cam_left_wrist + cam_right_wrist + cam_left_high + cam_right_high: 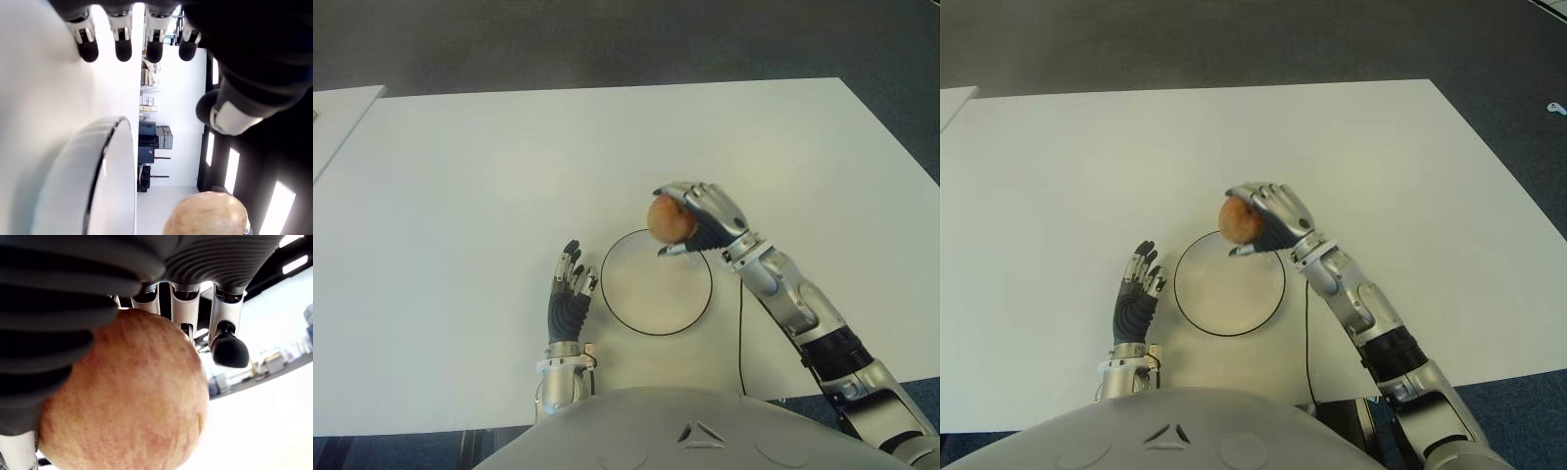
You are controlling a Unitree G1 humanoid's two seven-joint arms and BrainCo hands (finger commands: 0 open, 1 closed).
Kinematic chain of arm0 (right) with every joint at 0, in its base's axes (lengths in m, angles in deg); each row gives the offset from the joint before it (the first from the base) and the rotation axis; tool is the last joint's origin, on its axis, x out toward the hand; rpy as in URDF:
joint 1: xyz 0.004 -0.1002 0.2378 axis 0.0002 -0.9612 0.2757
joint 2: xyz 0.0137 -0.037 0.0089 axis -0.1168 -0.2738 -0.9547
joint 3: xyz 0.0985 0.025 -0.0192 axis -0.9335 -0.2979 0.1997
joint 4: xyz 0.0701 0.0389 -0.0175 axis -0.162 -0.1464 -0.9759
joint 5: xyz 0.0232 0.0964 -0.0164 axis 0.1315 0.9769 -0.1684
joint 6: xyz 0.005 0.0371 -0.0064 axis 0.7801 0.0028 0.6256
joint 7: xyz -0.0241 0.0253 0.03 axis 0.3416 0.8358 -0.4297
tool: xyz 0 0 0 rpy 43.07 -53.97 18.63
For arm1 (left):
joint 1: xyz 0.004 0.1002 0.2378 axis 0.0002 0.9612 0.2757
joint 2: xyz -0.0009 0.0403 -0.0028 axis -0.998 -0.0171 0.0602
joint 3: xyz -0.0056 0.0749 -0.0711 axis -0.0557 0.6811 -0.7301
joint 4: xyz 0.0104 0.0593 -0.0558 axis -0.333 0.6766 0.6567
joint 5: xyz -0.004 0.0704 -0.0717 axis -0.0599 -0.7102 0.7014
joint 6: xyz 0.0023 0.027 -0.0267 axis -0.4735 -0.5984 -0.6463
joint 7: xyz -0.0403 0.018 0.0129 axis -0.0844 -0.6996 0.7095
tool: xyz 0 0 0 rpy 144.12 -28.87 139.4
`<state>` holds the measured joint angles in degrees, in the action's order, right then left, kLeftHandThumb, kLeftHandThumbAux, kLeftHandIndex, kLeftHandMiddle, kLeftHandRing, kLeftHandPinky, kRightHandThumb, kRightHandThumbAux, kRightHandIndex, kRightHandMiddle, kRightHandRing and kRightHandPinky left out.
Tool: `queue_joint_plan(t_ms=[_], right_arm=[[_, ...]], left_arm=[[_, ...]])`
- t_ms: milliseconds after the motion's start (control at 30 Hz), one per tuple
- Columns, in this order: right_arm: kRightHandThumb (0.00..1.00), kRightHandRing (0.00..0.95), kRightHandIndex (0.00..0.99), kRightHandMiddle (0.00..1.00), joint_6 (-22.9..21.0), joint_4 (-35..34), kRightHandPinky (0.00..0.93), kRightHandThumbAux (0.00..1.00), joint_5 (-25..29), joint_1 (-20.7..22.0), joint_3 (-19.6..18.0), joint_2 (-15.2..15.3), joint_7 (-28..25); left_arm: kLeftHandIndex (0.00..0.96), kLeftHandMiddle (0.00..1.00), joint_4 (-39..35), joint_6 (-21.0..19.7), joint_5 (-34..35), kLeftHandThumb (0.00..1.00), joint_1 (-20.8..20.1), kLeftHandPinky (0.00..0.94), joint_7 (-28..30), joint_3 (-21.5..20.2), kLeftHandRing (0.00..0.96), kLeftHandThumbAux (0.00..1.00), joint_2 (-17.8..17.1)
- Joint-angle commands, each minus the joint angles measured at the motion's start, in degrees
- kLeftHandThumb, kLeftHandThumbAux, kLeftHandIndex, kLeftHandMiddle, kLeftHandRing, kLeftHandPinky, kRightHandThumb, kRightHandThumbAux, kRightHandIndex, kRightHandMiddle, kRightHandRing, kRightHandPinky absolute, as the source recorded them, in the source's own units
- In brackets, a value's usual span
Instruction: Put the apples into the plate.
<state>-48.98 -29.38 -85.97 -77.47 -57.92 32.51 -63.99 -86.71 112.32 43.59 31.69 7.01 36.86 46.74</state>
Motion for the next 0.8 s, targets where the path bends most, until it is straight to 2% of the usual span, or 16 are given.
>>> queue_joint_plan(t_ms=[33,233,467,800], right_arm=[[0.288,0.846,0.791,0.865,2.9,-0.7,0.826,0.83,-1.4,-0.5,0.5,1.0,-0.8],[0.28,0.844,0.787,0.863,9.2,0.7,0.808,0.845,-1.9,-0.7,1.5,2.4,-0.8],[0.254,0.831,0.78,0.852,13.4,-0.6,0.778,0.847,-2.4,-1.7,1.9,3.9,-1.7],[0.202,0.821,0.763,0.837,14.8,-3.7,0.785,0.845,-1.5,-3.0,1.5,5.8,-7.9]], left_arm=[[0.016,0.065,0.7,0.6,0.7,0.161,0.4,0.046,0.4,2.6,0.043,0.608,3.3],[0.012,0.049,-1.4,-2.4,-1.0,0.16,0.9,0.035,-0.2,3.1,0.036,0.621,2.9],[0.003,0.025,-0.5,-2.4,-1.1,0.131,0.4,0.007,-0.2,2.6,0.011,0.634,2.6],[0.007,0.017,-0.4,-1.9,-2.3,0.1,0.4,0.018,-0.8,2.6,0.005,0.644,2.8]])
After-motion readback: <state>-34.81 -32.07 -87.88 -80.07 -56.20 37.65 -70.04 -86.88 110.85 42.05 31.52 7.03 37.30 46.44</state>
